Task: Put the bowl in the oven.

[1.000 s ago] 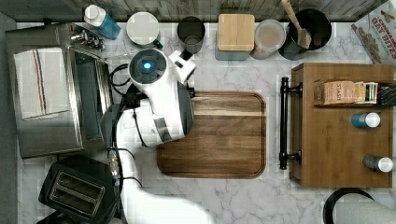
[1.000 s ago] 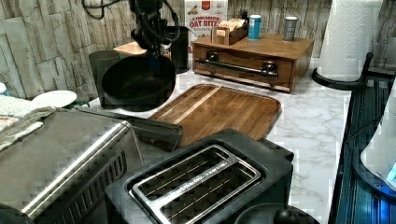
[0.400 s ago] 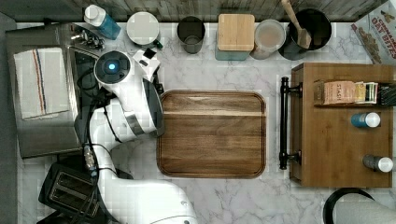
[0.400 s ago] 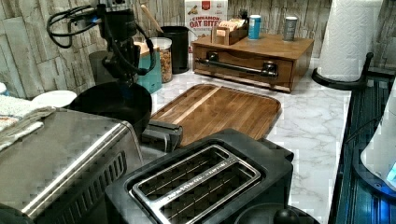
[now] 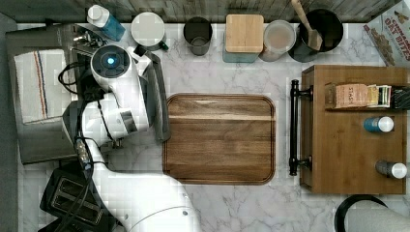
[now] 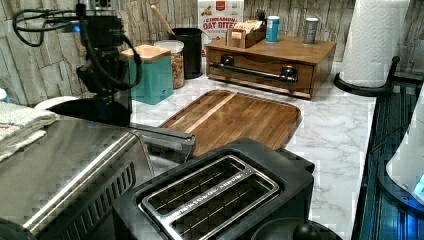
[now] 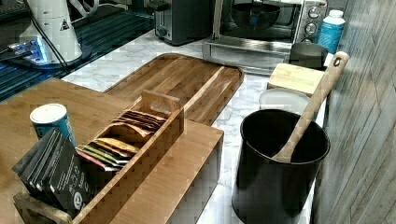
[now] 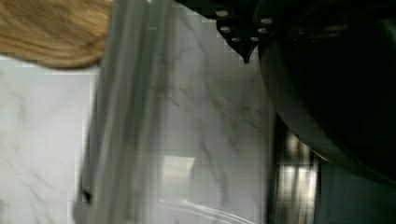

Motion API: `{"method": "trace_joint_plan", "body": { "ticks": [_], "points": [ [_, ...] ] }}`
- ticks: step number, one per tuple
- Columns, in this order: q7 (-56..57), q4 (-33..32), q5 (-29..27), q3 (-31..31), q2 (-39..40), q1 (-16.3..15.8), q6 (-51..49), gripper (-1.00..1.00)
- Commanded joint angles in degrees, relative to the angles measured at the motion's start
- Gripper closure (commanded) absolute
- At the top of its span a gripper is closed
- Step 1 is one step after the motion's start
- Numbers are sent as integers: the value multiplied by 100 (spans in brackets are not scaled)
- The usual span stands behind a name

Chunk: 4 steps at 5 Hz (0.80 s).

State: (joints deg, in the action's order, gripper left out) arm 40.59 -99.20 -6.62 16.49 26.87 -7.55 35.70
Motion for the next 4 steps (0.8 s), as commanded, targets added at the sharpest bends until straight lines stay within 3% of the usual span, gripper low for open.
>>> {"method": "trace_joint_plan", "body": {
  "ticks": [1,4],
  "points": [
    [1017,953,-1069,688,393,21,-162,100],
    [916,573,-1905,1138,626,68,405,100]
  ]
}}
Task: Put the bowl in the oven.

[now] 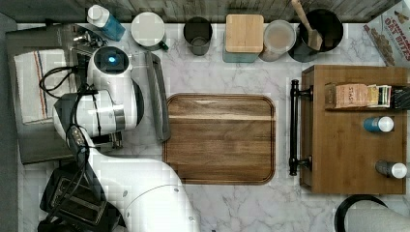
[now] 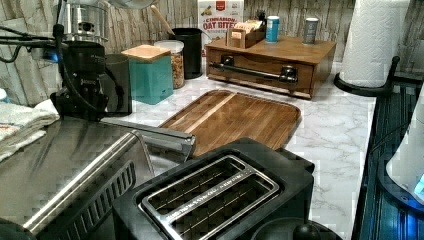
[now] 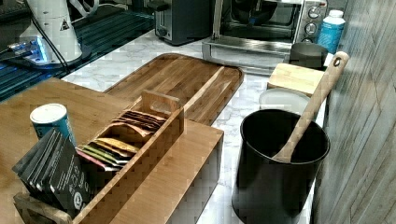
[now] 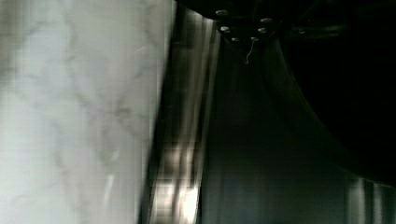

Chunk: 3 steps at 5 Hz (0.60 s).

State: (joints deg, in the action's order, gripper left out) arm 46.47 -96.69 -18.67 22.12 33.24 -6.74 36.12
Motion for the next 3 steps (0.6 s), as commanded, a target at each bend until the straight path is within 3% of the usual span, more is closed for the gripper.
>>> {"method": "trace_joint_plan", "body": {
  "ticks": [1,3],
  "points": [
    [75,338,-762,513,233,47,206,100],
    [321,55,-1251,700,361,287,241,100]
  ]
}}
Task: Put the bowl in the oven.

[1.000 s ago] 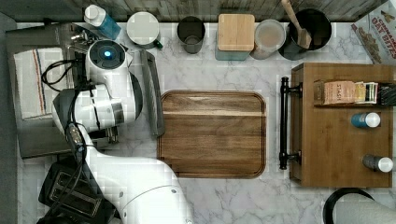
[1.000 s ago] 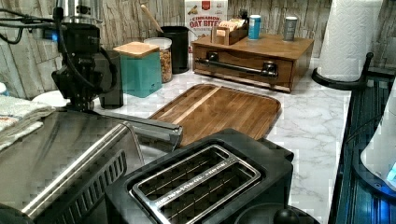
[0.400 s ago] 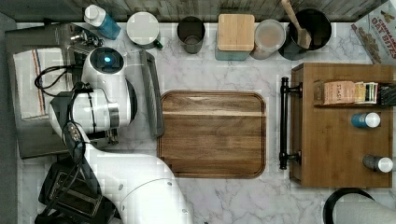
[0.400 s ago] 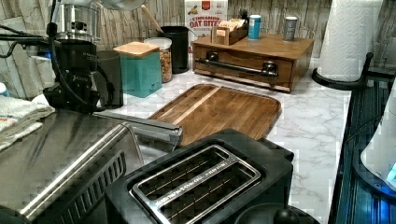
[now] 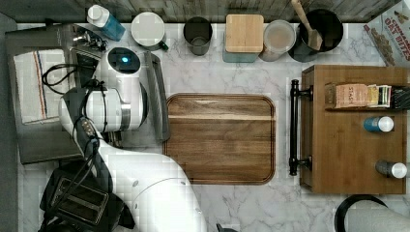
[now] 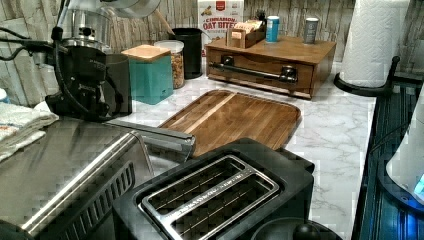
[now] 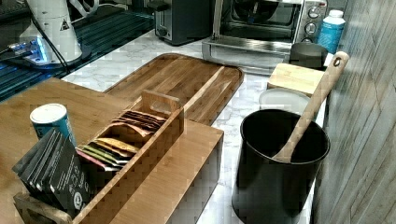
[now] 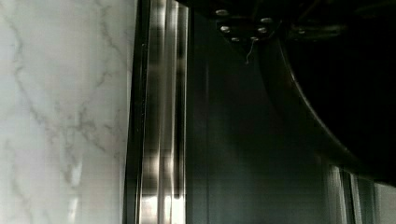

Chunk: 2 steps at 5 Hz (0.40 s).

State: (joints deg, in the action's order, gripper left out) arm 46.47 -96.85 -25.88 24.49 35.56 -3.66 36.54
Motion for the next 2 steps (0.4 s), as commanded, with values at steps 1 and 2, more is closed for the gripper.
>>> {"method": "trace_joint_plan", "body": {
  "ticks": [1,2],
  "points": [
    [364,61,-527,564,112,44,97,-100],
    [298,-339,-650,522,-267,236,283,-100]
  ]
}}
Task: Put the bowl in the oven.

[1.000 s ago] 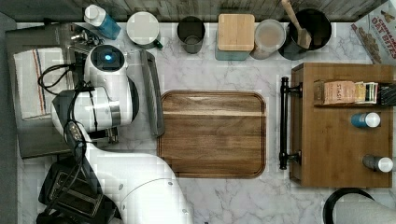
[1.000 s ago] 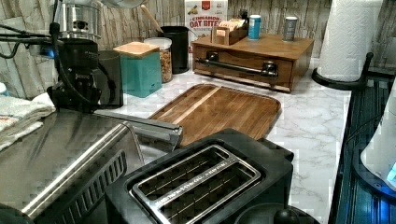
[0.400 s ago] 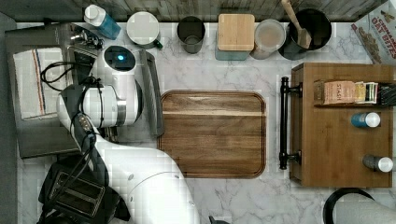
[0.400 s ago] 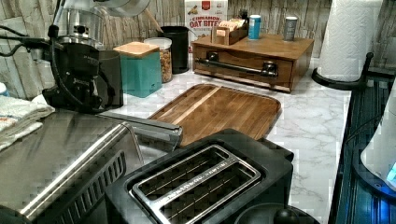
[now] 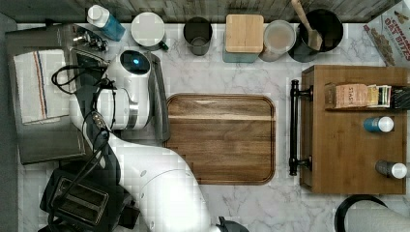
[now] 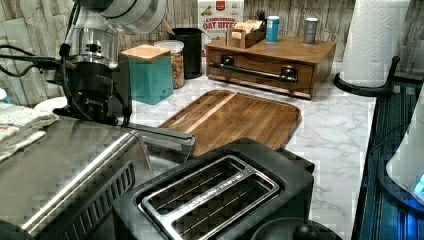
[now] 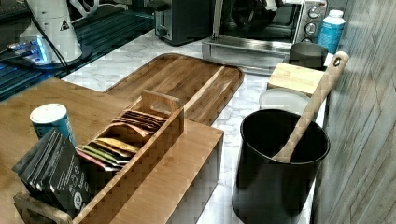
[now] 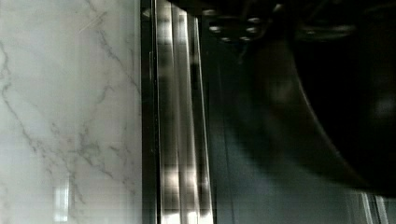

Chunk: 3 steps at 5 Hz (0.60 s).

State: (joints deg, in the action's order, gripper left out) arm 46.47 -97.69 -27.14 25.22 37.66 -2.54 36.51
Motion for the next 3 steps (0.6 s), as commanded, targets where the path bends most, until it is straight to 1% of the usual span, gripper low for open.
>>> {"method": "trace_joint_plan", "body": {
  "ticks": [1,2,3],
  "points": [
    [331,-481,-662,346,-770,451,348,-100],
    [417,-910,-955,201,-1205,967,252,-100],
    [789,-1106,-1366,24,-1502,1336,81,-100]
  ]
}}
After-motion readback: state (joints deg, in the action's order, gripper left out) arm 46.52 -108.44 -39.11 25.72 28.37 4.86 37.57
